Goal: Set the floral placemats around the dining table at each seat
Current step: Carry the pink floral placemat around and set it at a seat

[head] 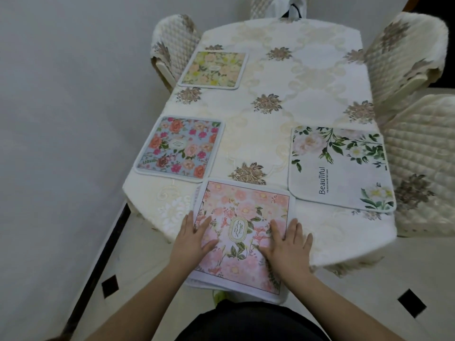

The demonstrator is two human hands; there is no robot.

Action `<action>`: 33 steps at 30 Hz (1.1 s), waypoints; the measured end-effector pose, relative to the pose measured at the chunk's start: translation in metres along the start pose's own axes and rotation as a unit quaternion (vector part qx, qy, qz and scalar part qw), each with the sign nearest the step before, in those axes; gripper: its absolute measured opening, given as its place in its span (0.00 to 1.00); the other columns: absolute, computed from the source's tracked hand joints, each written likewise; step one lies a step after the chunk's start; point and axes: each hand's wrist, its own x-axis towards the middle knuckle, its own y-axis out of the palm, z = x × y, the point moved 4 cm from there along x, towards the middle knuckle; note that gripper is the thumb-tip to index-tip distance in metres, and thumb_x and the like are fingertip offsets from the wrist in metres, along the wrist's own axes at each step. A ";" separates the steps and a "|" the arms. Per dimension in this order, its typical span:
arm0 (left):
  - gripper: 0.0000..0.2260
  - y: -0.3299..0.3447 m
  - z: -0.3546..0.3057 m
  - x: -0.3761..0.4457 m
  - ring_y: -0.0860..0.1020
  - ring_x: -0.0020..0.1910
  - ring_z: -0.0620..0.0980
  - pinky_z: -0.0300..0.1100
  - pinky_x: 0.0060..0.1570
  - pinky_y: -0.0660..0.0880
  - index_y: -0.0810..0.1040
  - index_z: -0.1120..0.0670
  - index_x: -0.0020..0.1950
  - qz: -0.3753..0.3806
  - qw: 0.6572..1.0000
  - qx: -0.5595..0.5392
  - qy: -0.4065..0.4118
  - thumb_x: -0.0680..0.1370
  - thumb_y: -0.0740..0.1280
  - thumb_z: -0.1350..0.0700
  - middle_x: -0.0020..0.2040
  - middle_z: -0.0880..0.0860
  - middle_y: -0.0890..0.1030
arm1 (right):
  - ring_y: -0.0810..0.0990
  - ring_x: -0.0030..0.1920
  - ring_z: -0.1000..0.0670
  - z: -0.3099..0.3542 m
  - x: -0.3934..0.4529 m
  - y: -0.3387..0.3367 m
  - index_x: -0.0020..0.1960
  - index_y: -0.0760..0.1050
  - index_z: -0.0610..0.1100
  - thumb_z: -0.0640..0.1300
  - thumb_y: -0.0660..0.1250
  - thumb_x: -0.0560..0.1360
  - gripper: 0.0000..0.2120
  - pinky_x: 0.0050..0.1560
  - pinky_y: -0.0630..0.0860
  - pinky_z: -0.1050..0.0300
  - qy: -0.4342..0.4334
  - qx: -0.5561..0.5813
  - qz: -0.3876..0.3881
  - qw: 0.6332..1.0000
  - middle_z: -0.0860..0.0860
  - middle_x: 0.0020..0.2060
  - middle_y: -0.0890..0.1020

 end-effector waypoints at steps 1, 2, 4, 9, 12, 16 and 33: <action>0.34 0.001 -0.001 -0.001 0.44 0.80 0.57 0.51 0.76 0.51 0.53 0.38 0.79 0.000 1.000 -0.017 -0.016 0.75 0.55 0.29 0.81 0.58 0.43 | 0.41 0.76 0.32 0.000 -0.001 0.000 0.79 0.41 0.53 0.72 0.46 0.75 0.40 0.72 0.37 0.33 0.005 -0.001 0.003 1.000 0.31 0.76 0.43; 0.33 0.002 -0.002 -0.002 0.44 0.80 0.58 0.51 0.76 0.51 0.53 0.38 0.79 0.001 0.999 -0.033 -0.026 0.76 0.58 0.31 0.81 0.58 0.43 | 0.42 0.76 0.32 -0.001 -0.002 0.001 0.79 0.40 0.53 0.72 0.45 0.75 0.40 0.72 0.37 0.33 0.009 -0.002 0.008 1.000 0.30 0.75 0.43; 0.33 0.003 -0.004 -0.003 0.46 0.80 0.58 0.52 0.76 0.52 0.54 0.38 0.79 -0.004 0.998 -0.046 -0.033 0.76 0.61 0.33 0.81 0.59 0.45 | 0.43 0.76 0.32 -0.003 -0.003 0.002 0.79 0.39 0.54 0.73 0.45 0.74 0.40 0.72 0.38 0.34 0.015 0.004 0.009 1.000 0.29 0.75 0.44; 0.34 -0.006 -0.007 -0.006 0.50 0.80 0.57 0.52 0.76 0.52 0.61 0.41 0.77 -0.018 0.996 -0.073 -0.044 0.75 0.69 0.38 0.81 0.59 0.50 | 0.48 0.76 0.33 -0.005 -0.003 0.004 0.79 0.41 0.53 0.73 0.49 0.75 0.41 0.73 0.40 0.35 0.014 0.012 0.002 1.000 0.32 0.76 0.49; 0.33 -0.012 -0.002 -0.011 0.55 0.79 0.55 0.48 0.74 0.58 0.64 0.42 0.76 -0.020 0.990 -0.131 -0.037 0.74 0.72 0.45 0.81 0.55 0.51 | 0.50 0.76 0.35 -0.005 -0.007 0.000 0.79 0.44 0.52 0.69 0.56 0.75 0.41 0.74 0.42 0.37 0.007 0.023 -0.015 1.000 0.33 0.76 0.51; 0.32 -0.025 0.003 -0.023 0.60 0.74 0.44 0.37 0.66 0.60 0.61 0.47 0.78 -0.060 0.972 -0.227 -0.010 0.77 0.71 0.52 0.79 0.50 0.57 | 0.52 0.77 0.39 -0.010 -0.019 -0.005 0.79 0.47 0.51 0.59 0.64 0.75 0.40 0.75 0.46 0.43 -0.012 0.109 -0.051 0.993 0.37 0.77 0.52; 0.24 -0.036 0.037 -0.055 0.81 0.51 0.44 0.33 0.38 0.77 0.70 0.47 0.73 -0.025 0.871 -0.487 -0.066 0.79 0.67 0.63 0.59 0.52 0.82 | 0.77 0.46 0.56 0.000 -0.056 -0.027 0.76 0.59 0.53 0.41 0.66 0.79 0.30 0.37 0.73 0.63 0.072 0.456 -0.064 0.885 0.50 0.60 0.77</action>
